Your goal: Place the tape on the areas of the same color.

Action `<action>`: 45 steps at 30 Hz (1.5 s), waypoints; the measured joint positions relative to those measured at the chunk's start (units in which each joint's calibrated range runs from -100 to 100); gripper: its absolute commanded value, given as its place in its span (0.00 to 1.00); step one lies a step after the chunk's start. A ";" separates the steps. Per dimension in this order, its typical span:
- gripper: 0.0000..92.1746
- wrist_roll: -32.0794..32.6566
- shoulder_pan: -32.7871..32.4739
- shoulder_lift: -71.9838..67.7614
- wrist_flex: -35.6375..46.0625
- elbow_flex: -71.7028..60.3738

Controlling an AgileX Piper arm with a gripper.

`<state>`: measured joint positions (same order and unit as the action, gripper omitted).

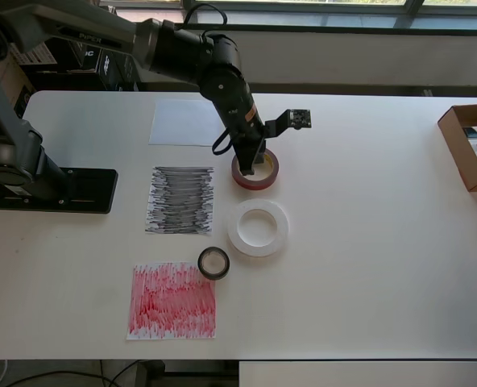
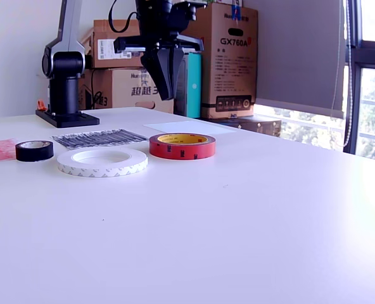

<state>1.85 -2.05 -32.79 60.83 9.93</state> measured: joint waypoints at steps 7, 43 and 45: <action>0.21 0.46 0.00 -3.37 -6.17 0.67; 0.49 1.24 2.20 -4.67 -5.34 0.67; 0.49 1.24 2.83 -4.67 -4.38 0.67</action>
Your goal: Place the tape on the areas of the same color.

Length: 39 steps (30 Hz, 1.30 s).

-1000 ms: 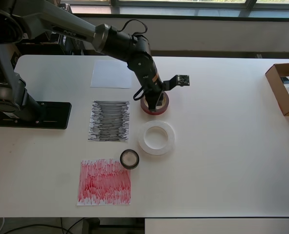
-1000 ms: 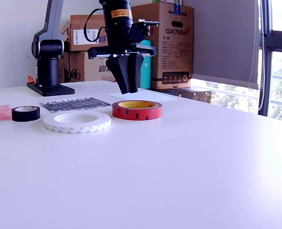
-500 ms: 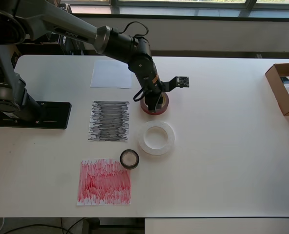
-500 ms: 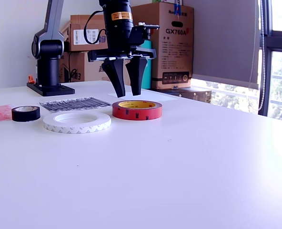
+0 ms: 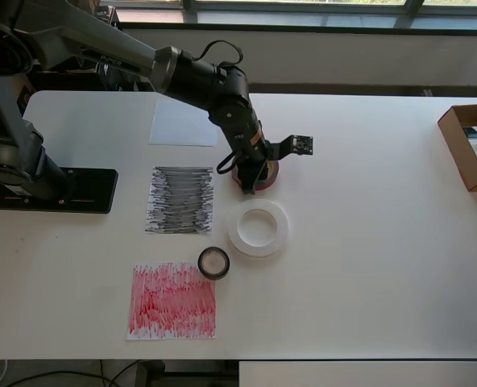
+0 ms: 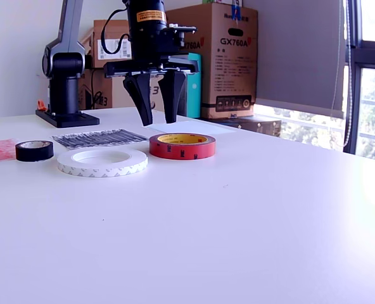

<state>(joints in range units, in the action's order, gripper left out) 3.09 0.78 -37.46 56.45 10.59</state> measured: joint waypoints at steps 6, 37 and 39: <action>0.49 0.09 1.17 0.00 1.60 -0.07; 0.49 -12.17 11.15 21.56 -7.64 23.54; 0.49 -12.90 11.88 21.56 -7.64 24.53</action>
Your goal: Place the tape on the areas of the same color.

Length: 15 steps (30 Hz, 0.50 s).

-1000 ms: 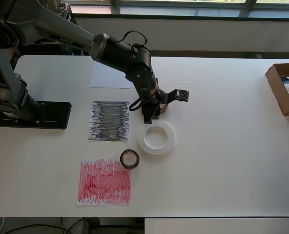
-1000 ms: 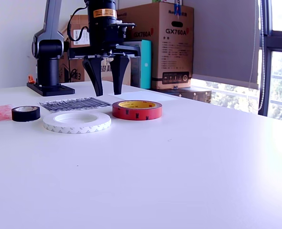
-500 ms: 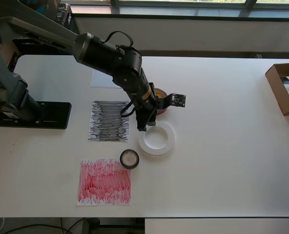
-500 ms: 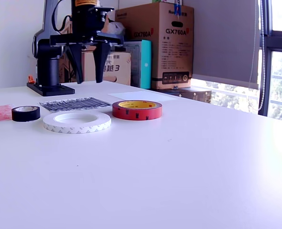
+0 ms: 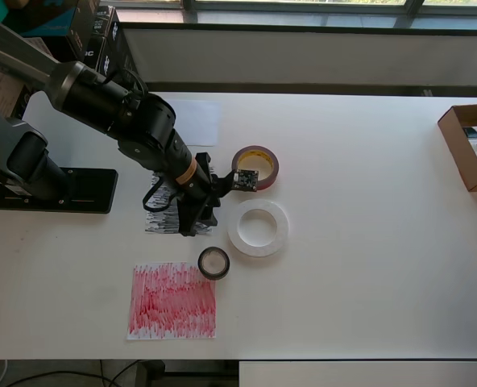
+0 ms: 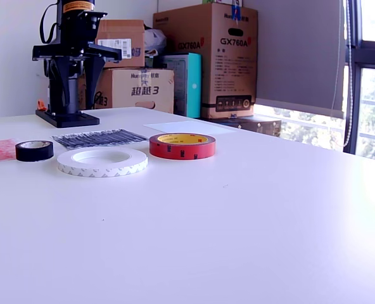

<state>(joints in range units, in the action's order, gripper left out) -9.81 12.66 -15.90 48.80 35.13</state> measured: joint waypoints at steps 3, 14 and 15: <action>0.49 0.00 1.39 0.00 -0.07 0.60; 0.49 -0.78 3.77 -4.82 -0.30 -1.56; 0.49 -0.78 3.77 -4.82 -0.47 -1.56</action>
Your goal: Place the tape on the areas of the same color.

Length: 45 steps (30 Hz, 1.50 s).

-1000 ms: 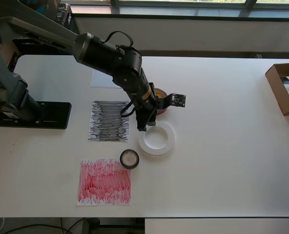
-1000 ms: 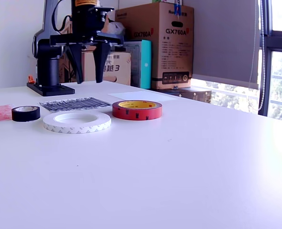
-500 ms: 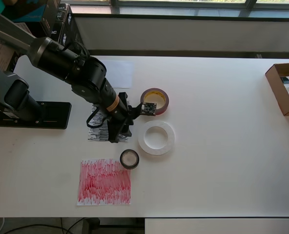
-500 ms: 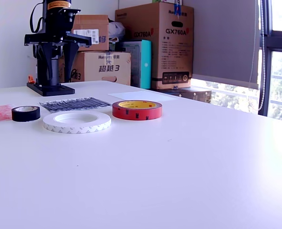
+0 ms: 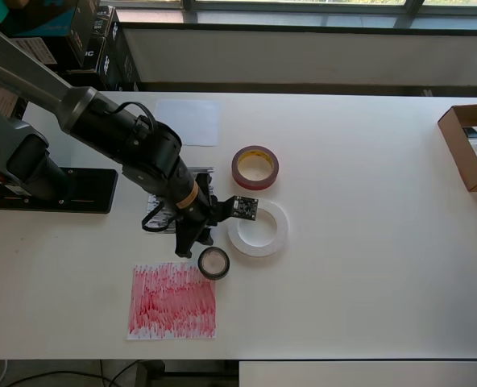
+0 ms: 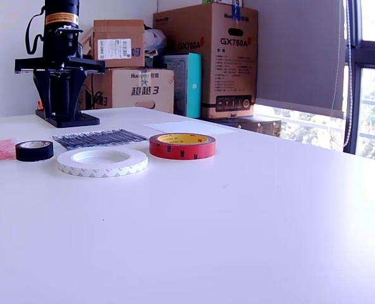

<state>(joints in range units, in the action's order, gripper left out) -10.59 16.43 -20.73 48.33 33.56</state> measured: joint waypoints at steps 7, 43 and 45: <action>0.49 0.00 -0.31 0.00 0.27 0.00; 0.49 15.54 -1.68 -19.49 1.67 -20.27; 0.49 15.54 -1.36 -20.24 1.67 -20.57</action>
<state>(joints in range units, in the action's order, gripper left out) 4.95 15.07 -40.97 50.00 13.00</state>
